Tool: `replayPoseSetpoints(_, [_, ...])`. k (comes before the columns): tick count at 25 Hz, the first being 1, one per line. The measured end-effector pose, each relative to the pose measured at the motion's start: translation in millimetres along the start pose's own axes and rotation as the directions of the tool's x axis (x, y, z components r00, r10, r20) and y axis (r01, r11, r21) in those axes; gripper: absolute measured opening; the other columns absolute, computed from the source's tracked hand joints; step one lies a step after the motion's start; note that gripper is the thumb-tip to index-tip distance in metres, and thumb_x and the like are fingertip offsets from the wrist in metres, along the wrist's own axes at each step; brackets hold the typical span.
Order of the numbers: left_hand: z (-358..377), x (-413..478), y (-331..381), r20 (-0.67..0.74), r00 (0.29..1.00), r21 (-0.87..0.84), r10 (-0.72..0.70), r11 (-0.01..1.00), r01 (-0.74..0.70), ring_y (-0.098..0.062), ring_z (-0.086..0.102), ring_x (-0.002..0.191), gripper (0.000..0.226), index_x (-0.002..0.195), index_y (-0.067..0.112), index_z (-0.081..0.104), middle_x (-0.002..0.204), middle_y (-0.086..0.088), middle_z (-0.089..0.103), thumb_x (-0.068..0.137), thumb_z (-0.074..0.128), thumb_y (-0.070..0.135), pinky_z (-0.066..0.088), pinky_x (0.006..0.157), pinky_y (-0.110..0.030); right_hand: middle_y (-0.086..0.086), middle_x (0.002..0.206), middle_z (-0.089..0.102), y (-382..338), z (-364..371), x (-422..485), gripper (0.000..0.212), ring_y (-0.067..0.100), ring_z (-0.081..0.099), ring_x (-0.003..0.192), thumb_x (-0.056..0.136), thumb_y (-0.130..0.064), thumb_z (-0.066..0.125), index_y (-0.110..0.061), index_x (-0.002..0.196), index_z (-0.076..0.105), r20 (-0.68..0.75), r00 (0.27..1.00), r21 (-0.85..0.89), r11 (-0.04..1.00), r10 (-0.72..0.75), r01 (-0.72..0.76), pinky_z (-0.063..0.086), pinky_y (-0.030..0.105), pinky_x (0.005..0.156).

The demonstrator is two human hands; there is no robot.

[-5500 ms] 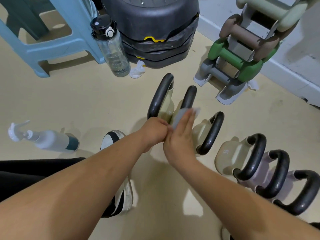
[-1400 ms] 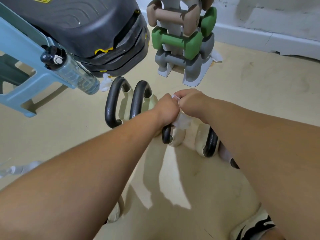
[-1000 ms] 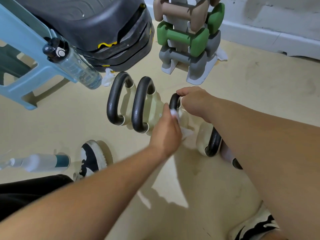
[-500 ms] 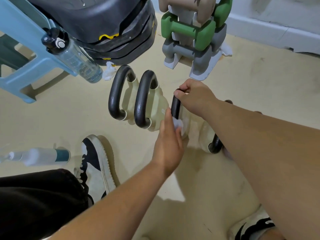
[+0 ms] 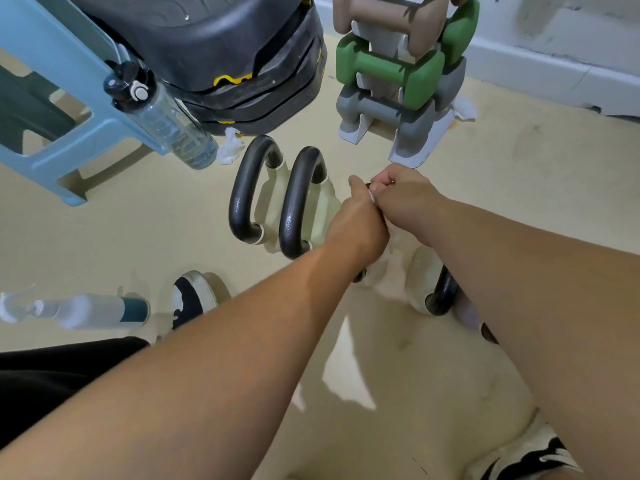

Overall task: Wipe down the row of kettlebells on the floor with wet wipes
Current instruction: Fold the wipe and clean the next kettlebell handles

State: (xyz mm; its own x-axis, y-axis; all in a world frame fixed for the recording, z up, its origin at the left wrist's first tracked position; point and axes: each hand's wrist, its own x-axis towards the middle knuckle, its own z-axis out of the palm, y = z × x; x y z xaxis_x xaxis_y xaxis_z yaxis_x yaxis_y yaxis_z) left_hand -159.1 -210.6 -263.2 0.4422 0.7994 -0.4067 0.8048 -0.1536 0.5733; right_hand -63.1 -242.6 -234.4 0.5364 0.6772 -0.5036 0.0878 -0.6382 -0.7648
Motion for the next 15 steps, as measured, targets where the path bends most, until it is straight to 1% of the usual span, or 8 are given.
replayPoseSetpoints(2, [6,-31,-20,-0.098,0.992,-0.154,0.081,0.983,-0.095,-0.034,0.061,0.113,0.061,0.156,0.017,0.02,0.129,-0.007,0.059,0.099,0.042,0.016,0.05,0.081,-0.044,-0.003,0.101,0.061,0,1,0,0.017,0.02,0.056,0.096,0.093,-0.022,0.051,-0.019,0.107,0.061,0.007,1.0,-0.013,1.0,0.007,-0.007,0.047,0.031,0.086])
replayPoseSetpoints(4, [9,-70,-33,-0.105,0.987,-0.135,0.122,0.982,-0.135,-0.02,0.053,0.125,0.068,0.162,0.025,0.004,0.148,-0.001,0.045,0.105,0.041,0.021,0.043,0.092,-0.034,0.001,0.108,0.063,1,6,-1,0.017,0.023,0.058,0.099,0.094,-0.029,0.05,-0.02,0.107,0.057,0.008,1.0,-0.041,0.999,-0.011,0.011,0.049,0.035,0.089])
replayPoseSetpoints(6, [11,-88,-46,-0.059,0.986,-0.123,0.153,0.979,-0.16,-0.006,0.045,0.123,0.069,0.163,0.027,-0.002,0.152,0.002,0.037,0.108,0.039,0.022,0.033,0.095,-0.024,0.003,0.105,0.063,2,10,-2,0.018,0.024,0.059,0.098,0.094,-0.033,0.049,-0.02,0.106,0.053,0.008,0.999,-0.034,0.999,-0.031,0.031,0.05,0.038,0.088])
replayPoseSetpoints(7, [10,-87,-47,-0.045,0.986,-0.137,0.16,0.977,-0.165,-0.005,0.044,0.123,0.069,0.163,0.026,-0.003,0.151,0.001,0.036,0.108,0.039,0.021,0.032,0.095,-0.022,0.002,0.103,0.062,3,10,-3,0.019,0.024,0.059,0.097,0.095,-0.033,0.048,-0.02,0.107,0.052,0.008,0.999,-0.03,0.999,-0.032,0.033,0.05,0.039,0.088])
replayPoseSetpoints(9, [5,-73,-53,-0.003,0.977,-0.045,0.215,0.976,-0.215,-0.017,0.047,0.128,0.071,0.163,0.019,0.0,0.149,-0.006,0.036,0.107,0.042,0.017,0.032,0.094,-0.021,0.001,0.105,0.06,5,9,-4,0.021,0.023,0.058,0.098,0.096,-0.033,0.046,-0.022,0.112,0.051,0.012,0.999,-0.029,0.999,-0.035,0.036,0.048,0.038,0.089])
replayPoseSetpoints(11, [-9,-57,-59,0.097,0.963,0.062,0.25,0.965,-0.256,-0.025,0.042,0.133,0.074,0.162,0.015,0.0,0.151,-0.011,0.034,0.104,0.045,0.015,0.031,0.098,-0.024,-0.001,0.116,0.059,6,5,-5,0.03,0.022,0.059,0.107,0.097,-0.035,0.045,-0.028,0.125,0.051,0.047,0.998,-0.038,0.998,-0.041,0.043,0.046,0.038,0.098])
replayPoseSetpoints(13, [-16,-51,-62,0.118,0.97,0.015,0.213,0.976,-0.216,-0.019,0.034,0.143,0.075,0.163,0.018,0.002,0.157,-0.006,0.03,0.103,0.047,0.014,0.026,0.104,-0.021,-0.003,0.126,0.057,7,4,-4,0.037,0.022,0.06,0.113,0.097,-0.038,0.044,-0.033,0.134,0.05,0.084,0.996,-0.044,0.998,-0.043,0.047,0.044,0.038,0.105])
replayPoseSetpoints(15, [-15,-66,-50,0.035,0.985,-0.09,0.171,0.982,-0.167,-0.006,0.038,0.142,0.067,0.161,0.023,0.013,0.156,0.002,0.038,0.104,0.045,0.011,0.026,0.102,-0.011,-0.002,0.129,0.056,7,5,-3,0.036,0.022,0.058,0.116,0.098,-0.037,0.044,-0.031,0.133,0.053,0.092,0.995,-0.052,0.997,-0.045,0.05,0.043,0.036,0.106])
